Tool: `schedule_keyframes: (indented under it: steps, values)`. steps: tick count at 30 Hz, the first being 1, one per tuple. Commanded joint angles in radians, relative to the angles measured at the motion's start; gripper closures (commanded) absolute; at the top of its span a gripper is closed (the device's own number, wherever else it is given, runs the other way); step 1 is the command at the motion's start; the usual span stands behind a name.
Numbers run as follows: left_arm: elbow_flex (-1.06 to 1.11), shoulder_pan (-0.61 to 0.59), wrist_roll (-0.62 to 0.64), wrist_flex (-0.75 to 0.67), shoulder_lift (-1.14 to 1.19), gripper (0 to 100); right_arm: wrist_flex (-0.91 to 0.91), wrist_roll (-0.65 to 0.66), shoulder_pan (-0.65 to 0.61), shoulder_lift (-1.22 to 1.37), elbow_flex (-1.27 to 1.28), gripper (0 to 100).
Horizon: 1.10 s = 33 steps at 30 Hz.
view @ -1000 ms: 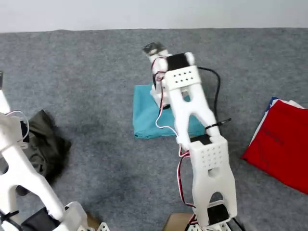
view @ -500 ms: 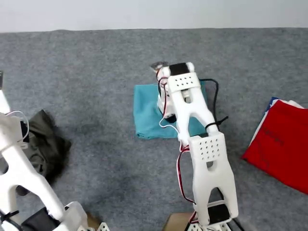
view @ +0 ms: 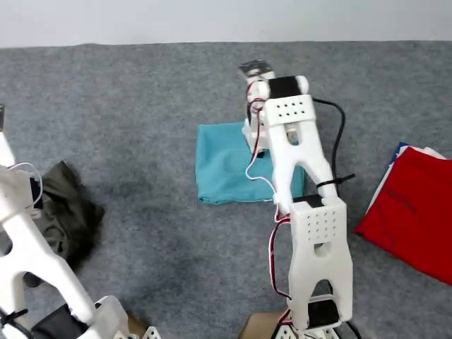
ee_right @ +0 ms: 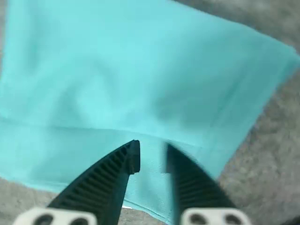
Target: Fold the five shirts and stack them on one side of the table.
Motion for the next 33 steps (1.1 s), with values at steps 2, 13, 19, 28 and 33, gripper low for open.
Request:
schedule_keyframes:
  steps: [2, 13, 19, 28, 33]
  values:
    - [0.001, 0.002, -0.008, -0.011, -0.026, 99, -0.018, -0.143, 0.036, 0.018, -0.009, 65.4]
    - [0.001, 0.003, -0.008, -0.011, -0.026, 99, -0.131, -0.253, 0.033, 0.139, -0.009, 65.2]
    - [0.002, 0.002, -0.008, -0.005, -0.026, 99, -0.116, -0.249, 0.016, 0.196, -0.009, 71.8]
    - [0.002, 0.002, -0.008, -0.005, -0.028, 99, -0.051, -0.087, 0.022, 0.191, -0.014, 99.0]
    - [0.002, 0.002, -0.008, -0.005, -0.028, 99, 0.042, -0.021, 0.067, 0.130, -0.057, 98.8]
